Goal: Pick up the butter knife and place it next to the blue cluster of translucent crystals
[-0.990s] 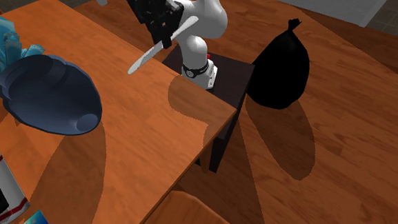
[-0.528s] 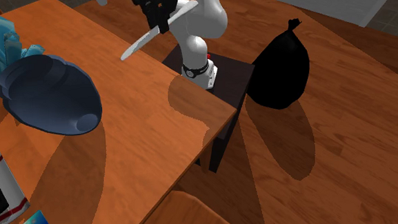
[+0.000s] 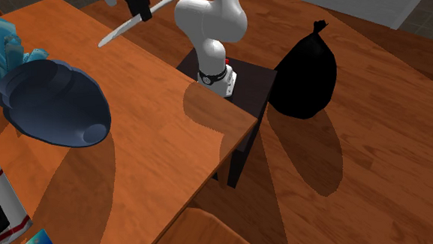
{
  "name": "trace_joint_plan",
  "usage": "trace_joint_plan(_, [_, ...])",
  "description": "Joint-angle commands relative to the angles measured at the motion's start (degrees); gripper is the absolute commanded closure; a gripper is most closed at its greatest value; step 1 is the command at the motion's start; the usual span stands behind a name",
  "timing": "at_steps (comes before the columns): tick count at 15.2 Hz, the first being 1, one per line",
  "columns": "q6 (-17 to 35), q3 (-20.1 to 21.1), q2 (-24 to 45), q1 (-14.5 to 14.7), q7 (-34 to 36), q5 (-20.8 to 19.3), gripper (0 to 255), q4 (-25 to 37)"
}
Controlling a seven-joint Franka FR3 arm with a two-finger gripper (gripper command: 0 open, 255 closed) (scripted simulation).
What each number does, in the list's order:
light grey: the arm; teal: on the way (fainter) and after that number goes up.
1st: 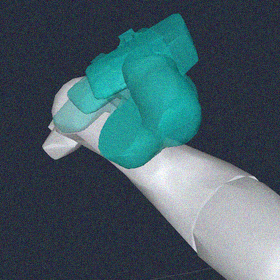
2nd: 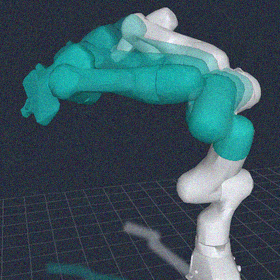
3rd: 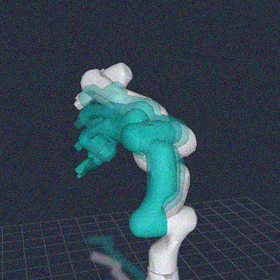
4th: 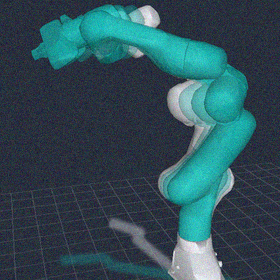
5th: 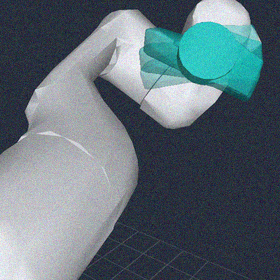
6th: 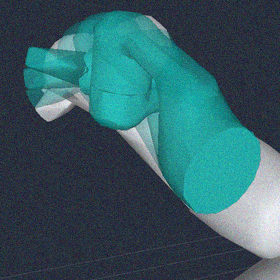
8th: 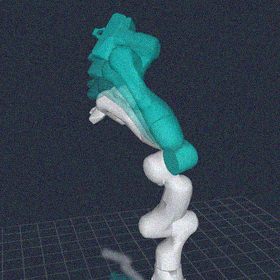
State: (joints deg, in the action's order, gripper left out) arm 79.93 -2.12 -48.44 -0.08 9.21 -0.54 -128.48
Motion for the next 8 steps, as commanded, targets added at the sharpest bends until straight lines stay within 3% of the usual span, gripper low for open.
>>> trace_joint_plan(1, [-0.42,-2.57,-0.59,-0.64,-2.73,-2.01,255,-0.15])
trace_joint_plan(8, [-0.60,-11.93,0.42,-2.58,-12.38,-9.04,255,1.80])
